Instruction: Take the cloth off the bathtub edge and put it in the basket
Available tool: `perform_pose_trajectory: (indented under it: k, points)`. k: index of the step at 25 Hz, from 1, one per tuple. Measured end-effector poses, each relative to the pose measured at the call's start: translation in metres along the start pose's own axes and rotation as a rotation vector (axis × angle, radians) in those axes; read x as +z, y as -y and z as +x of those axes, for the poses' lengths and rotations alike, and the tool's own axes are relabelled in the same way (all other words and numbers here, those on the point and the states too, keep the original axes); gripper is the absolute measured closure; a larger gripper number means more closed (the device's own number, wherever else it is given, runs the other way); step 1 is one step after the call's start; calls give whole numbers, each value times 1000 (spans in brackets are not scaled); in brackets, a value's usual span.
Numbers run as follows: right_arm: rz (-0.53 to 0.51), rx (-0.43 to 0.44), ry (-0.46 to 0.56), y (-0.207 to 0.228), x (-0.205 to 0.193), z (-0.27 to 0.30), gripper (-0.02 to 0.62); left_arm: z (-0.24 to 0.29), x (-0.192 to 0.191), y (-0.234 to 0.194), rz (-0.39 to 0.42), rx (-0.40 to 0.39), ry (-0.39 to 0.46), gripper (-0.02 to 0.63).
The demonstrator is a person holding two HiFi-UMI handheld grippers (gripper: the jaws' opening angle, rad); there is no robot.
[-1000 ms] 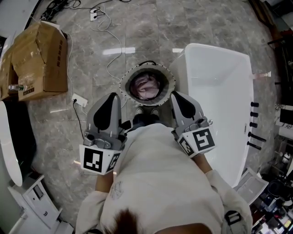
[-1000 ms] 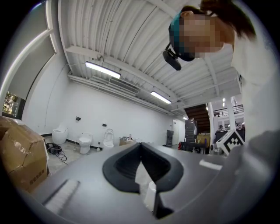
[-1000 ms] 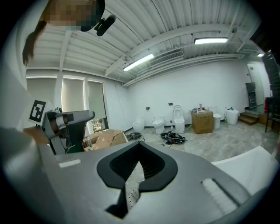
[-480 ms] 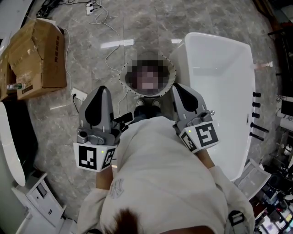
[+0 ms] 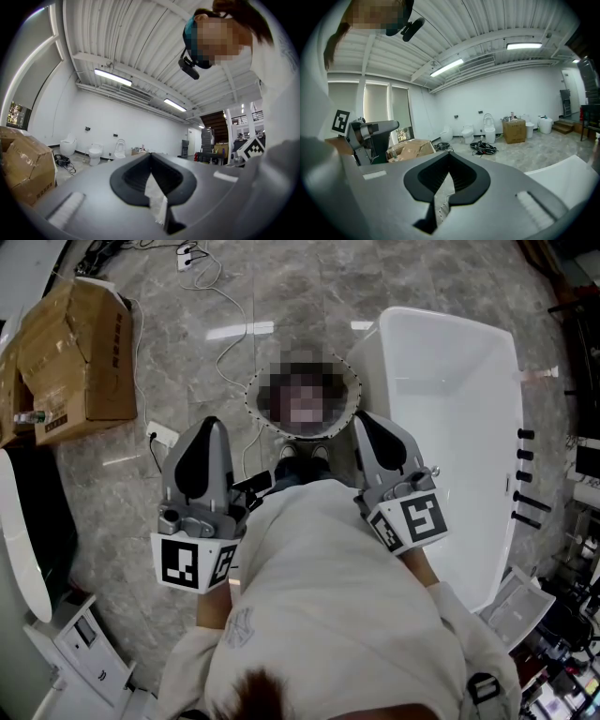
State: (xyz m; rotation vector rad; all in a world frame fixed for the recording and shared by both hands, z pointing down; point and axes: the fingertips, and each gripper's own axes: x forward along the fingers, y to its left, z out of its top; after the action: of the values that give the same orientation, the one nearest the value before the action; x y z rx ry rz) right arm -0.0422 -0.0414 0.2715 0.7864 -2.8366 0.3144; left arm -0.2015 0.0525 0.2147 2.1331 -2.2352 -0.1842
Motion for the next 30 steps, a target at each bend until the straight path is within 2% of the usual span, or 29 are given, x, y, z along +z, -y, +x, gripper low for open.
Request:
perform_pose_trajectory:
  k: [30]
  points:
    - [-14,-1,8,-3,-5,-14,597,-12,-4,12,4,-10,-7,593]
